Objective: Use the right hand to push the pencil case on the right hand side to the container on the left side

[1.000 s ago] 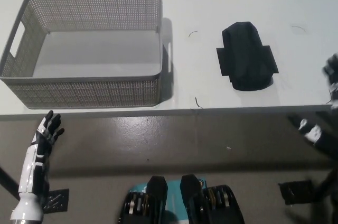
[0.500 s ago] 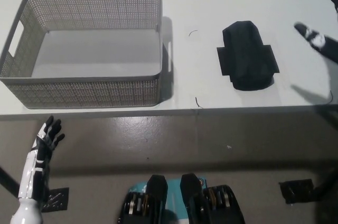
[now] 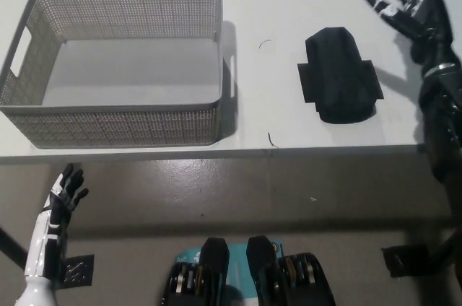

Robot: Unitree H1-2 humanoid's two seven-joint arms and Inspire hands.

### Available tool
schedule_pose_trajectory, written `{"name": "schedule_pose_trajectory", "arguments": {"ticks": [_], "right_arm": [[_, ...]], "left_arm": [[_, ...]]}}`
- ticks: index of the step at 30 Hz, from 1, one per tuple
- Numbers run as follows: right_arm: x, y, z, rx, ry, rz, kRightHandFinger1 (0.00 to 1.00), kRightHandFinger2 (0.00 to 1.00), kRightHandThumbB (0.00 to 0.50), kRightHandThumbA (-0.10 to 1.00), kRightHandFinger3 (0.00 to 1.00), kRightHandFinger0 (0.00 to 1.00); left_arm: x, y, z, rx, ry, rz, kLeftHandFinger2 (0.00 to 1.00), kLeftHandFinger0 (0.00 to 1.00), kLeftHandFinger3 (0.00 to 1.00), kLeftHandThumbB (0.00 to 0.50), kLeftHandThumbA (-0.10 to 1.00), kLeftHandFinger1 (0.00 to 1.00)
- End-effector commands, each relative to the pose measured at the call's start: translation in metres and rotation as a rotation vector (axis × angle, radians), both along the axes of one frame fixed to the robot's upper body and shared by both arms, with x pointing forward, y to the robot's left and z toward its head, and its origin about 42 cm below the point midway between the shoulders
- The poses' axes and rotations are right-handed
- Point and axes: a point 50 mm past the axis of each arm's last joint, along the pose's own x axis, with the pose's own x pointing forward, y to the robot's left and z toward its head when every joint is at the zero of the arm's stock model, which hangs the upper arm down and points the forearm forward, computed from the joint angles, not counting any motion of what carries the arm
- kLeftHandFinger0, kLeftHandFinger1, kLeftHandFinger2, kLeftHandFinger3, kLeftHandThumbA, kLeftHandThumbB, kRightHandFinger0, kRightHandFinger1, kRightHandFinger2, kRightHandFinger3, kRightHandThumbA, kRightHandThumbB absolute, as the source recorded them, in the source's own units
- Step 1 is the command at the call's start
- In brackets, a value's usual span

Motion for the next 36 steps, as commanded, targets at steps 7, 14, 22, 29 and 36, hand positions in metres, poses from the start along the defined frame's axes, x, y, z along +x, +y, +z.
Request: {"name": "schedule_pose_trajectory", "arguments": {"ticks": [7,14,22,29,36], "right_arm": [[0.01,0.023,-0.009,0.111,0.089,0.007,1.0,1.0,0.207,1.0,1.0,1.0],[-0.004,0.022,-0.051,0.153,0.197,0.021,1.0,1.0,0.189,1.0,1.0,1.0],[-0.009,0.038,-0.065,0.184,0.231,0.032,1.0,1.0,0.238,1.0,1.0,1.0],[-0.006,0.081,-0.054,0.234,0.183,0.101,1.0,1.0,0.203,1.0,1.0,1.0],[-0.006,0.132,-0.037,0.25,0.142,0.157,1.0,1.0,0.219,1.0,1.0,1.0]], "left_arm": [[-0.004,0.004,0.005,0.005,-0.049,0.004,1.0,1.0,1.0,0.026,1.0,1.0],[-0.008,0.005,0.003,-0.008,-0.043,0.003,1.0,1.0,1.0,0.042,1.0,1.0],[-0.009,0.005,0.003,0.0,-0.042,0.013,1.0,1.0,1.0,0.051,1.0,1.0],[-0.007,0.003,0.005,0.001,-0.052,0.014,1.0,1.0,1.0,0.037,1.0,1.0],[-0.005,0.004,0.007,-0.002,-0.054,0.004,1.0,1.0,1.0,0.029,1.0,1.0]]}}
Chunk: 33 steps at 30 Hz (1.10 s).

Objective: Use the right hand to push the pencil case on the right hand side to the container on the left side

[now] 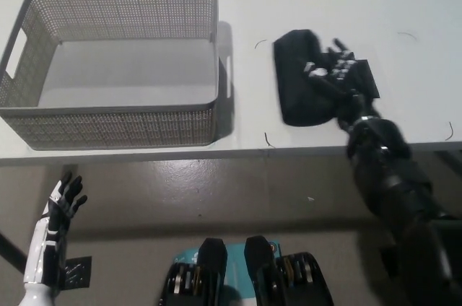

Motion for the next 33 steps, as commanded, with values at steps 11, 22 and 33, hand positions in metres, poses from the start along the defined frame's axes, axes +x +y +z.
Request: {"name": "schedule_pose_trajectory", "arguments": {"ticks": [11,22,33], "right_arm": [[0.008,0.09,0.063,0.067,-0.169,0.119,1.0,1.0,0.226,1.0,1.0,1.0],[0.006,0.093,0.063,0.063,-0.203,0.133,1.0,1.0,0.225,1.0,1.0,1.0],[0.019,0.027,0.077,-0.557,-0.348,-0.051,1.0,1.0,0.281,1.0,1.0,1.0]], "left_arm": [[0.006,0.005,0.015,0.019,-0.08,0.0,1.0,1.0,1.0,0.032,1.0,1.0],[0.009,0.005,0.016,0.02,-0.083,-0.011,1.0,1.0,1.0,0.028,1.0,1.0],[0.012,0.006,0.019,0.029,-0.09,-0.011,1.0,1.0,1.0,0.038,1.0,1.0]]}}
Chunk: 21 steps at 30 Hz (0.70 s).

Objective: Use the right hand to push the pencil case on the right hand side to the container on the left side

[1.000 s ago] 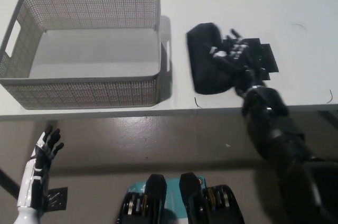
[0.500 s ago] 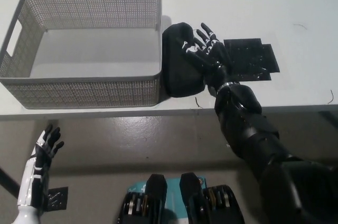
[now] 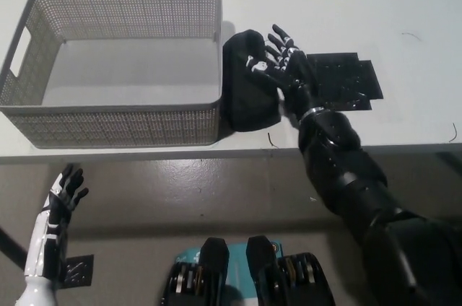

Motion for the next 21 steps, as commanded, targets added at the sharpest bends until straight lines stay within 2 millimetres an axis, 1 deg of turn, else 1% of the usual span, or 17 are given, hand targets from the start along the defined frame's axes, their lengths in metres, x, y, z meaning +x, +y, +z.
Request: {"name": "schedule_pose_trajectory", "arguments": {"ticks": [1,3,5,7,8,9,10,11,12,13,17,18,19,20,21], "right_arm": [[0.018,-0.037,0.055,-0.358,-0.3,-0.162,1.0,1.0,0.277,1.0,1.0,1.0],[0.019,-0.054,0.063,-0.451,-0.359,-0.199,1.0,1.0,0.306,1.0,1.0,1.0],[0.02,-0.071,0.07,-0.522,-0.397,-0.243,1.0,1.0,0.307,1.0,1.0,1.0],[0.021,-0.081,0.073,-0.526,-0.416,-0.264,1.0,1.0,0.303,1.0,1.0,1.0],[0.02,-0.091,0.076,-0.526,-0.428,-0.277,1.0,1.0,0.315,1.0,1.0,1.0],[0.019,-0.1,0.08,-0.528,-0.443,-0.294,1.0,1.0,0.314,1.0,1.0,1.0],[0.019,-0.105,0.082,-0.527,-0.451,-0.301,1.0,1.0,0.314,1.0,1.0,1.0],[0.017,-0.108,0.084,-0.525,-0.462,-0.308,1.0,1.0,0.298,1.0,1.0,1.0],[0.013,-0.116,0.088,-0.503,-0.494,-0.32,1.0,1.0,0.303,1.0,1.0,1.0],[0.01,-0.119,0.09,-0.49,-0.512,-0.326,1.0,1.0,0.298,1.0,1.0,1.0],[-0.005,-0.136,0.102,-0.47,-0.613,-0.355,1.0,1.0,0.308,1.0,1.0,1.0],[-0.016,-0.141,0.109,-0.445,-0.658,-0.365,1.0,1.0,0.297,1.0,1.0,1.0],[-0.02,-0.143,0.111,-0.425,-0.668,-0.364,1.0,1.0,0.313,1.0,1.0,1.0],[-0.038,-0.15,0.113,-0.351,-0.704,-0.345,1.0,1.0,0.311,1.0,1.0,1.0],[-0.044,-0.151,0.113,-0.326,-0.72,-0.338,1.0,1.0,0.311,1.0,1.0,1.0]], "left_arm": [[0.004,0.007,0.013,0.013,-0.072,-0.009,1.0,1.0,1.0,0.031,1.0,1.0],[0.006,0.009,0.014,0.029,-0.07,-0.006,1.0,1.0,1.0,0.042,1.0,1.0],[0.005,0.009,0.014,0.028,-0.073,-0.004,1.0,1.0,1.0,0.039,1.0,1.0],[0.006,0.009,0.015,0.026,-0.074,-0.006,1.0,1.0,1.0,0.045,1.0,1.0],[0.006,0.008,0.015,0.025,-0.075,-0.005,1.0,1.0,1.0,0.045,1.0,1.0],[0.008,0.007,0.015,0.027,-0.075,-0.004,1.0,1.0,1.0,0.045,1.0,1.0],[0.009,0.007,0.015,0.027,-0.075,-0.004,1.0,1.0,1.0,0.044,1.0,1.0],[0.009,0.006,0.015,0.027,-0.076,-0.006,1.0,1.0,1.0,0.042,1.0,1.0],[0.009,0.005,0.016,0.028,-0.079,-0.007,1.0,1.0,1.0,0.035,1.0,1.0],[0.009,0.005,0.016,0.029,-0.08,-0.009,1.0,1.0,1.0,0.034,1.0,1.0],[0.009,0.007,0.017,0.042,-0.083,-0.003,1.0,1.0,1.0,0.035,1.0,1.0],[0.01,0.008,0.018,0.042,-0.086,0.001,1.0,1.0,1.0,0.034,1.0,1.0],[0.011,0.008,0.019,0.045,-0.088,0.002,1.0,1.0,1.0,0.038,1.0,1.0],[0.013,0.008,0.02,0.044,-0.092,0.002,1.0,1.0,1.0,0.031,1.0,1.0],[0.013,0.009,0.021,0.047,-0.095,0.001,1.0,1.0,1.0,0.032,1.0,1.0]]}}
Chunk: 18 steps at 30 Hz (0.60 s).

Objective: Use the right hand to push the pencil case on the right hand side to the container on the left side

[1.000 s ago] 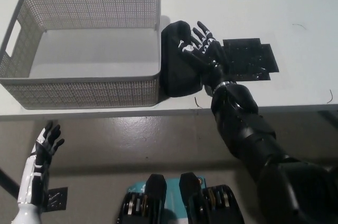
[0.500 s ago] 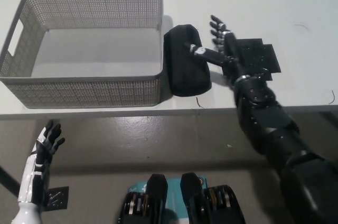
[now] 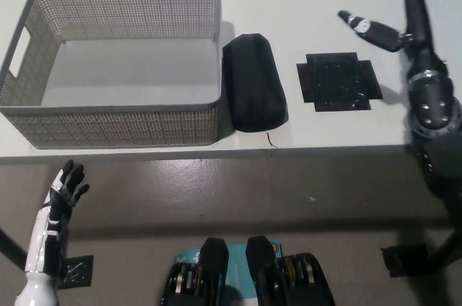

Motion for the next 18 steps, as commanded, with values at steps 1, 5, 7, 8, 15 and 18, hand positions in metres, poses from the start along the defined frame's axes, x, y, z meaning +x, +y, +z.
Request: {"name": "schedule_pose_trajectory", "arguments": {"ticks": [1,5,7,8,15,18], "right_arm": [[-0.045,-0.016,0.039,0.102,-0.27,0.068,1.0,1.0,0.31,1.0,1.0,1.0],[-0.094,-0.02,0.014,0.227,-0.3,0.125,1.0,1.0,0.37,1.0,1.0,1.0],[-0.112,-0.018,0.0,0.275,-0.295,0.149,1.0,1.0,0.322,1.0,1.0,1.0],[-0.128,-0.016,-0.013,0.291,-0.27,0.16,1.0,1.0,0.318,1.0,1.0,1.0],[-0.187,-0.015,-0.09,0.306,-0.112,0.169,1.0,1.0,0.259,1.0,1.0,1.0],[-0.197,-0.015,-0.11,0.363,-0.049,0.174,1.0,1.0,0.264,1.0,1.0,1.0]], "left_arm": [[0.009,0.01,0.019,0.047,-0.087,0.004,1.0,1.0,1.0,0.038,1.0,1.0],[0.014,0.008,0.022,0.04,-0.095,-0.011,1.0,1.0,1.0,0.03,1.0,1.0],[0.015,0.008,0.023,0.035,-0.096,-0.019,1.0,1.0,1.0,0.028,1.0,1.0],[0.015,0.008,0.023,0.033,-0.096,-0.022,1.0,1.0,1.0,0.021,1.0,1.0],[0.02,0.012,0.025,0.047,-0.099,-0.027,1.0,1.0,1.0,0.035,1.0,1.0],[0.02,0.013,0.025,0.046,-0.096,-0.025,1.0,1.0,1.0,0.048,1.0,1.0]]}}
